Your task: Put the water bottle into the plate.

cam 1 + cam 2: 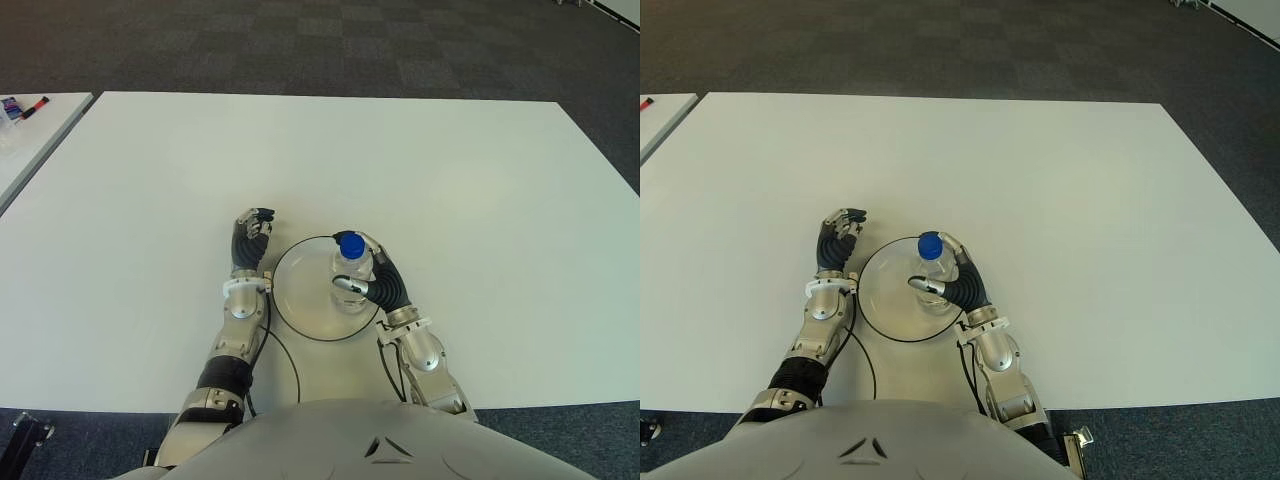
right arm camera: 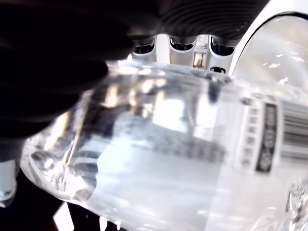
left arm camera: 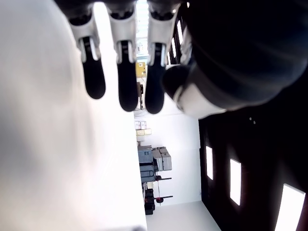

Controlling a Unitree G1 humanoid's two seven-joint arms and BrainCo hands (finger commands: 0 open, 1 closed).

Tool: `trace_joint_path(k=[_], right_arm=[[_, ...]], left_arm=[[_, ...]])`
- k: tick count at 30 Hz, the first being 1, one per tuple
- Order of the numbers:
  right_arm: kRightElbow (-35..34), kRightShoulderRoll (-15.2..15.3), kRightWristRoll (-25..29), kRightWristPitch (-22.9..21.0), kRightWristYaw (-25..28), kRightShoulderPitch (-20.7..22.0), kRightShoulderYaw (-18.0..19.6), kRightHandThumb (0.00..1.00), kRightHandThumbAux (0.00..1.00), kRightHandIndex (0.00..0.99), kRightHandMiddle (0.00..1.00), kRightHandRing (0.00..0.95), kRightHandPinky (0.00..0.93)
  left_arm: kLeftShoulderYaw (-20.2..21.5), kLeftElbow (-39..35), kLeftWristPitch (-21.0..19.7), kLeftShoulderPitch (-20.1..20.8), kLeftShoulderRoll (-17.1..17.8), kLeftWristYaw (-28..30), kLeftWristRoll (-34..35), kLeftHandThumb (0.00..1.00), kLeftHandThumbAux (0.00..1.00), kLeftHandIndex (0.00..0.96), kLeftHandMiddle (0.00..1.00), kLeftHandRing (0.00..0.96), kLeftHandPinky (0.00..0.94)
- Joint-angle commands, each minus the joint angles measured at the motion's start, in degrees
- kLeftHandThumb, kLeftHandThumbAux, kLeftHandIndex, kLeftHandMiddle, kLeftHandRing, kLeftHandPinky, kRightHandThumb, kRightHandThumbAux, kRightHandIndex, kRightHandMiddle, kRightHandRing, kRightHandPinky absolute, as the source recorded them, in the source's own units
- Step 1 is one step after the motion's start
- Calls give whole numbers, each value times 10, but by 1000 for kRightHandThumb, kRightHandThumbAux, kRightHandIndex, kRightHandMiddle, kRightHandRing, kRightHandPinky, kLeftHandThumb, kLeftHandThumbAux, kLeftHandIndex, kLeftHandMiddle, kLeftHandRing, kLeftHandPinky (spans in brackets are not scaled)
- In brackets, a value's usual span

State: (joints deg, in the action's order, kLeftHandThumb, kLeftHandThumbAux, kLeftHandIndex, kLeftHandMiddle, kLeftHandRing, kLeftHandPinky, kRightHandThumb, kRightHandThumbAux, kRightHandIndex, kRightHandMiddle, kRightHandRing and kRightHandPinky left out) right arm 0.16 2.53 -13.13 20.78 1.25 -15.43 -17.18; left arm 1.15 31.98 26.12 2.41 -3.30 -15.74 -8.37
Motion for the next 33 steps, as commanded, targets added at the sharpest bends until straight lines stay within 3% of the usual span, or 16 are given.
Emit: trace_joint_path(k=[1, 33], right_arm=[[2, 5, -10, -6, -2, 1, 0, 692, 517, 218, 276, 300, 365], [0, 13, -18, -5, -1, 4, 0, 688, 507, 201, 263, 284, 350]], left_arm=[[-3, 1, -2, 1, -1, 1, 0, 718, 711, 411, 365, 351, 339], [-4, 3, 0, 1, -1, -4, -4, 719, 711, 411, 356, 351, 350]])
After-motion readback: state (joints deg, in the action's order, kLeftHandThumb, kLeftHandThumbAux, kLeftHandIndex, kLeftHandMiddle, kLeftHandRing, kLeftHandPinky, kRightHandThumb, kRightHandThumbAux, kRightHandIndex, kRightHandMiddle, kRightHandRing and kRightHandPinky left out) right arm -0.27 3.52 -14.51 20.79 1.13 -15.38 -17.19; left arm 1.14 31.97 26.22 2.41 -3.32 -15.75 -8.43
